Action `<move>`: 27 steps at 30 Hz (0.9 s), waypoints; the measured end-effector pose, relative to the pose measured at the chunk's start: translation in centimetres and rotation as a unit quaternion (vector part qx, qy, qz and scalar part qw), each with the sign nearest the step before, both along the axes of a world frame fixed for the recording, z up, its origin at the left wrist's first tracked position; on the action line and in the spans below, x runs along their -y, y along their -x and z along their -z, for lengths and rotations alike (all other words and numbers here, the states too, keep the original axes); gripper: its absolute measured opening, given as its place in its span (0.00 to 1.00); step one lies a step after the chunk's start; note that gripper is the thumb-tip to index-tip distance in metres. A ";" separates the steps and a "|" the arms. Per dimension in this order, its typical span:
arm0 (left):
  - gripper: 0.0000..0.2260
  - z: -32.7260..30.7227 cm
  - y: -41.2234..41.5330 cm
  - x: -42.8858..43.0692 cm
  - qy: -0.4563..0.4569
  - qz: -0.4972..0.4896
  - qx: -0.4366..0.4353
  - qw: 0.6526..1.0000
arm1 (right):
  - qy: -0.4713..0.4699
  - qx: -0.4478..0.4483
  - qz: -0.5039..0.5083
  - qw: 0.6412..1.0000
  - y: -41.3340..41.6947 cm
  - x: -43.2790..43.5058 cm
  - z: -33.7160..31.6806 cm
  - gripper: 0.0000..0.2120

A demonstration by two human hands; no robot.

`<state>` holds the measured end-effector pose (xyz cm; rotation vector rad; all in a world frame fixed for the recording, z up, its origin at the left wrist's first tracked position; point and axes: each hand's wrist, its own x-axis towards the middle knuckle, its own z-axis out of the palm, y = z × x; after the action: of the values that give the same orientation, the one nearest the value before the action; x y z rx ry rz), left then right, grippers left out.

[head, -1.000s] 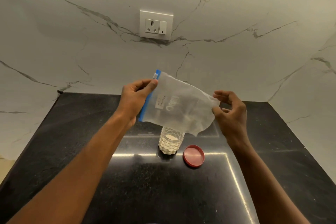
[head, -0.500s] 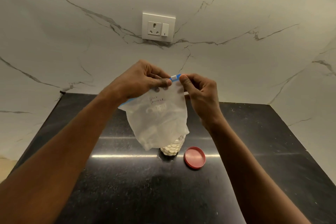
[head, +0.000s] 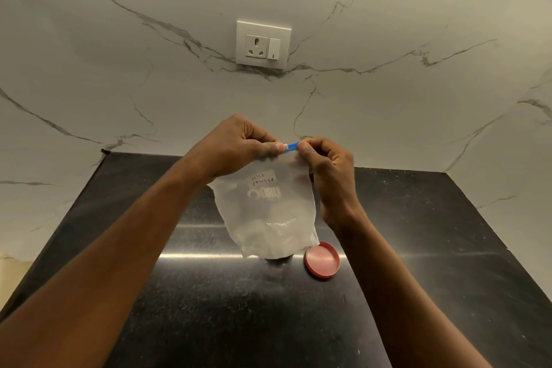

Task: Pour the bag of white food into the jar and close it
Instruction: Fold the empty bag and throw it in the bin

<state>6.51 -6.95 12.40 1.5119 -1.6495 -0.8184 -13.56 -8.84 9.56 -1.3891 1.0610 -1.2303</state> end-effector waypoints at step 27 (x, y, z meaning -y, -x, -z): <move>0.05 0.5 -3.8 -2.6 -0.031 -0.059 -0.041 0.997 | -0.086 0.086 0.044 0.992 3.7 0.9 -0.9 0.08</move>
<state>10.34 -4.35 11.95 1.5808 -1.4730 -0.8630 -17.23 -9.74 10.43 -1.0951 1.0903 -1.2662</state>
